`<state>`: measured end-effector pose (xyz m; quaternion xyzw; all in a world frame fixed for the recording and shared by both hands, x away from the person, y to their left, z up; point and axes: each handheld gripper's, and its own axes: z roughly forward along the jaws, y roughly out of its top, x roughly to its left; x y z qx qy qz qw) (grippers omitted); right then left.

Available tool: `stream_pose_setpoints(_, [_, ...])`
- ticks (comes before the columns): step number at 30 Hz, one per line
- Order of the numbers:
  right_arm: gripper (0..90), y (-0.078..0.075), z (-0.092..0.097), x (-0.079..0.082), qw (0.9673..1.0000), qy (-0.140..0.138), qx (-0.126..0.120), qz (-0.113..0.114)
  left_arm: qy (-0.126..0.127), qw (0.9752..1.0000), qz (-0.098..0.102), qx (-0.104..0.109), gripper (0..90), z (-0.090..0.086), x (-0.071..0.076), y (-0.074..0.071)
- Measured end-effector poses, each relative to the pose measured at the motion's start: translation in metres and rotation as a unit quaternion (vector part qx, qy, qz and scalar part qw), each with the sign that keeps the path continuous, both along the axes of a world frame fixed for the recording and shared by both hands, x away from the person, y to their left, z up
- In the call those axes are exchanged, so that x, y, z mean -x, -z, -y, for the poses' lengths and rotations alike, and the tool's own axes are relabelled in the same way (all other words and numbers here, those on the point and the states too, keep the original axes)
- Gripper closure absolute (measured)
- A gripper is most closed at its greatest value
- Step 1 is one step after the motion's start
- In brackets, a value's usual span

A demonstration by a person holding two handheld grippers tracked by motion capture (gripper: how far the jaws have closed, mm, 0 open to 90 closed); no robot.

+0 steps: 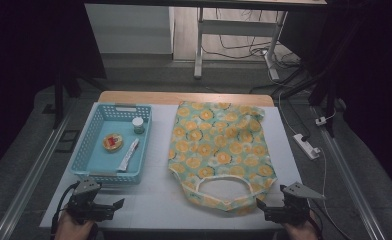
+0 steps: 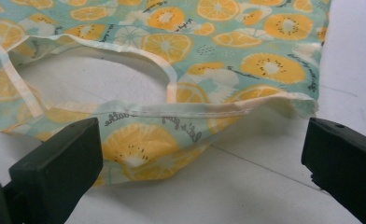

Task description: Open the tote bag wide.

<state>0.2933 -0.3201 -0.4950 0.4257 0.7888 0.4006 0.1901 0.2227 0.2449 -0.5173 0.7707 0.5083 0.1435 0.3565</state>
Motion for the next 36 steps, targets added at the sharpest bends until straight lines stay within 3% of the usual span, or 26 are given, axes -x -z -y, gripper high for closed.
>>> stream_pose_setpoints(16, [0.0,0.0013,-0.0012,-0.0034,0.9997,-0.018,-0.004,-0.014,-0.005,0.9999,-0.009,-0.009,0.0,0.0018,-0.0012,0.0009])
stream_pose_setpoints(29, [0.0,0.0011,-0.0032,-0.0044,0.9992,-0.033,0.005,-0.021,0.004,0.9999,-0.008,0.011,0.0,-0.001,-0.0023,0.0003])
stream_pose_setpoints(36, [0.0,-0.0022,-0.0047,-0.0041,0.9992,-0.039,0.008,-0.008,0.01,0.9997,-0.01,0.02,0.0,-0.0024,-0.0042,0.0007])
